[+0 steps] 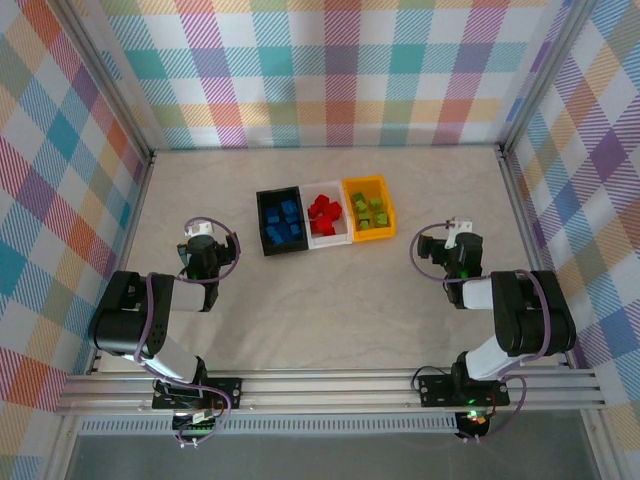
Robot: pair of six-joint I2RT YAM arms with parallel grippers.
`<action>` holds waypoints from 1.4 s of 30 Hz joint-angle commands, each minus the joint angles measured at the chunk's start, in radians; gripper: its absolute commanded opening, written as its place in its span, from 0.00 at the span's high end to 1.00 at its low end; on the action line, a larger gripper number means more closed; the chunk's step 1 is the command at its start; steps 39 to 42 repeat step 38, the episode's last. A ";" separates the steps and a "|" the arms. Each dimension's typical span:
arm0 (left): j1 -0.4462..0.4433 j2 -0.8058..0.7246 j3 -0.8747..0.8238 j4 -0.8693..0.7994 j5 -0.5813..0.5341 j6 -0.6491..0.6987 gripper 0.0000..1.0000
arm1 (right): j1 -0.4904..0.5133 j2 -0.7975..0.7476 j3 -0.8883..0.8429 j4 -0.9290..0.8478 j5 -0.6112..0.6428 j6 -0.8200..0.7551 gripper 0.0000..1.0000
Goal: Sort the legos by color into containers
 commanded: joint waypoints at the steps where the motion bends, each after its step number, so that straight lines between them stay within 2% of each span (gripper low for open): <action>1: -0.005 -0.005 -0.001 0.038 -0.012 0.005 0.00 | 0.003 -0.013 0.010 0.070 -0.014 0.013 0.00; 42: -0.007 -0.005 0.002 0.037 -0.001 0.013 0.00 | 0.002 -0.012 0.007 0.077 -0.010 0.012 0.00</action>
